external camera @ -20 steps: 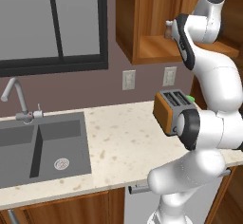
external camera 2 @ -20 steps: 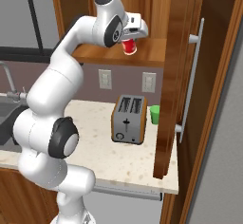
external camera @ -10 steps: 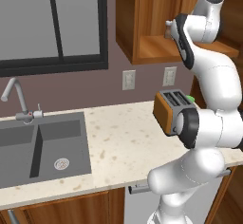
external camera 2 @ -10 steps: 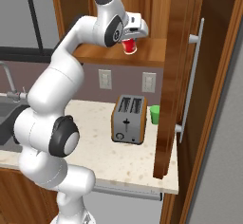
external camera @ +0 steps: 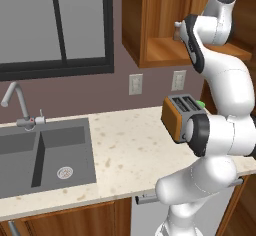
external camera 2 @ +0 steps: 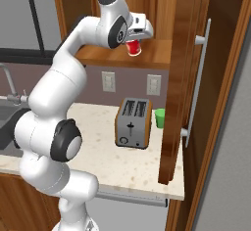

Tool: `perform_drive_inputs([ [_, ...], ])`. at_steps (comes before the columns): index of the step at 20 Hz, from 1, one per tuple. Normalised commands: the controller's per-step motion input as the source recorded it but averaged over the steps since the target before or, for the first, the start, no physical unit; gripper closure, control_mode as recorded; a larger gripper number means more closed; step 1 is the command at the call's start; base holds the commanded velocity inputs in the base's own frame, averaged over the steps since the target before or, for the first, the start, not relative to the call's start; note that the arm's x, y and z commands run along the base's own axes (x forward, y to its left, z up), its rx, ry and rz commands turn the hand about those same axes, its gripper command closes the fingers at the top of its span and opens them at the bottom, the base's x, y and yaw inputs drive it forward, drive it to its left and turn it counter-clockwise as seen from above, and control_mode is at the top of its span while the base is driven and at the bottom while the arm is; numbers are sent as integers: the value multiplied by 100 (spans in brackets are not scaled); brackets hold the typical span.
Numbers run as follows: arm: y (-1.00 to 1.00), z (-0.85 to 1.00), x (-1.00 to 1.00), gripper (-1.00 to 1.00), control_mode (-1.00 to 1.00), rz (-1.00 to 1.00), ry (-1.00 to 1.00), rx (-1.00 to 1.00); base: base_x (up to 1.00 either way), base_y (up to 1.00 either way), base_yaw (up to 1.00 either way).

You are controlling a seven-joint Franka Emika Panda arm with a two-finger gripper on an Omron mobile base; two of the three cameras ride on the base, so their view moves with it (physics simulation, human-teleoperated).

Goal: Pick the yogurt and canned food from the counter and place them in the cabinets closest to them.

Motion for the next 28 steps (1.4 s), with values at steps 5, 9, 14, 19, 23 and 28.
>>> perform_drive_inputs([
  [5,0,0,0,-100,-100,0,0,0,0,0,0],
  [9,0,0,4,-100,-100,0,0,0,0,0,0],
  [14,0,2,-3,-100,-100,0,-1,0,0,0,0],
  [19,0,18,-50,-100,-100,0,-12,0,0,0,0],
  [23,0,31,-86,-100,-100,0,-21,0,0,0,0],
  [28,6,35,-99,-100,-100,0,-20,0,0,0,0],
])
